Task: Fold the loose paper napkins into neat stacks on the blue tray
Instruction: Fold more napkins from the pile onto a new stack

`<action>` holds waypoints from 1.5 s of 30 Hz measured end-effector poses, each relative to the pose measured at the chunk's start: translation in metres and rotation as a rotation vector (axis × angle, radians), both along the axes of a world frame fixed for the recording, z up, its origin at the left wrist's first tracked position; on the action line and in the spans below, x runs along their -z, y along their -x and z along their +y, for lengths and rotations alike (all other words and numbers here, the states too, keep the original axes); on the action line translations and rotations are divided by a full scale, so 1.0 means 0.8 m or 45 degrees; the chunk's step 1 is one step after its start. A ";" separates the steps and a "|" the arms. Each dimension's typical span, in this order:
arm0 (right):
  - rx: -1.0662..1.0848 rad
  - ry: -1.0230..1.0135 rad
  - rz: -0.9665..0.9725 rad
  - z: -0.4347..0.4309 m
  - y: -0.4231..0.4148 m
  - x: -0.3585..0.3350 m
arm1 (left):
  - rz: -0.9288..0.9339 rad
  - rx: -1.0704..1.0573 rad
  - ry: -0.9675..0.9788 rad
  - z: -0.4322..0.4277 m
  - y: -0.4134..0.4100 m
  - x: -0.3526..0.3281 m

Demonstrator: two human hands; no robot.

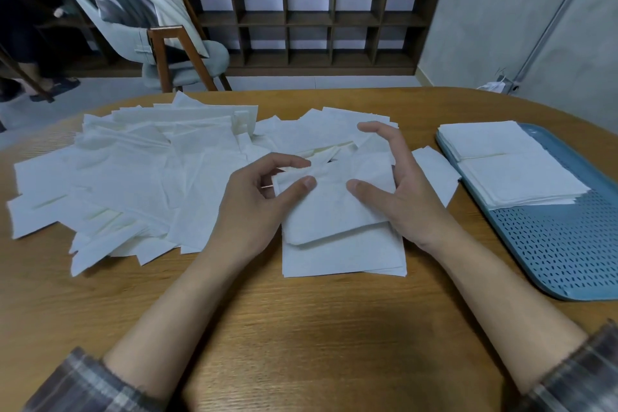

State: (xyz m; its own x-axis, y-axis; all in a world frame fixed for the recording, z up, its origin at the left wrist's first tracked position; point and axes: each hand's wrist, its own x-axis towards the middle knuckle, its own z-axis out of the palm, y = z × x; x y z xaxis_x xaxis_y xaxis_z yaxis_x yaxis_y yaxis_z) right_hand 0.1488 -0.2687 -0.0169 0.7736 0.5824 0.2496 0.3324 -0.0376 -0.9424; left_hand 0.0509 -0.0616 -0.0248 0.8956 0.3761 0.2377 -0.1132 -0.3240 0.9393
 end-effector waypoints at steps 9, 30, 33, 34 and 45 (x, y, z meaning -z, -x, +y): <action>0.139 0.030 0.005 -0.005 -0.016 0.012 | -0.169 -0.031 -0.460 -0.009 0.004 0.005; 0.164 0.035 0.029 -0.006 -0.020 0.011 | 0.110 0.390 -0.494 -0.020 0.021 0.002; 0.098 -0.013 0.094 -0.004 -0.017 0.006 | 0.097 0.304 -0.363 -0.018 0.020 -0.004; 0.076 -0.014 0.100 -0.004 -0.015 0.005 | 0.083 0.266 -0.323 -0.016 0.019 -0.005; 0.000 0.065 0.004 -0.006 -0.009 0.005 | -0.014 0.114 -0.232 -0.012 0.012 -0.001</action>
